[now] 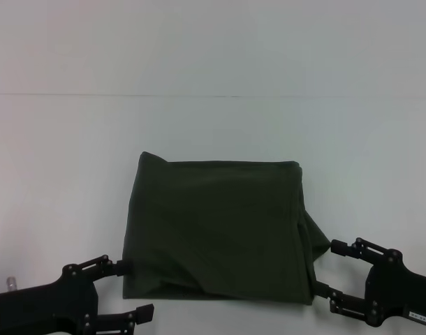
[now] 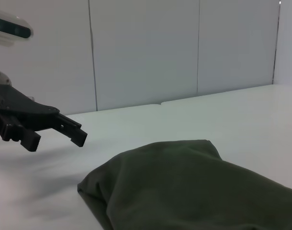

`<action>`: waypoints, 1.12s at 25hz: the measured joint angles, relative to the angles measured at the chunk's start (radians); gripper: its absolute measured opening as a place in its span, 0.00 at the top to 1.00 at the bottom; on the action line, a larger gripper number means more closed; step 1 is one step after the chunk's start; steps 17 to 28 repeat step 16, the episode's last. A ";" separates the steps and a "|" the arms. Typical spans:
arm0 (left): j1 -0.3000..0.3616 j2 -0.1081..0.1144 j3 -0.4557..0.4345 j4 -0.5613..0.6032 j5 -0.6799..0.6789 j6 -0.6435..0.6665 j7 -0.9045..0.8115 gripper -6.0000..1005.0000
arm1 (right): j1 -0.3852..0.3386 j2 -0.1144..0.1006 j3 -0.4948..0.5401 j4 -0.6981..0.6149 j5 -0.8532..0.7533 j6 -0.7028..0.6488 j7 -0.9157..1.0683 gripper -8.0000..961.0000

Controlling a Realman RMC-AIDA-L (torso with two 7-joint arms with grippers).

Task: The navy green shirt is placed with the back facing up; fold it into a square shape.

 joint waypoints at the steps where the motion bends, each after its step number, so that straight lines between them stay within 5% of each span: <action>1: 0.001 0.000 0.000 -0.001 0.000 0.000 0.002 0.10 | 0.000 0.000 0.000 0.001 0.000 0.000 0.000 0.16; 28: -0.003 0.001 -0.014 -0.003 -0.010 0.011 0.006 0.10 | 0.001 0.000 0.000 0.006 0.005 0.001 0.000 0.16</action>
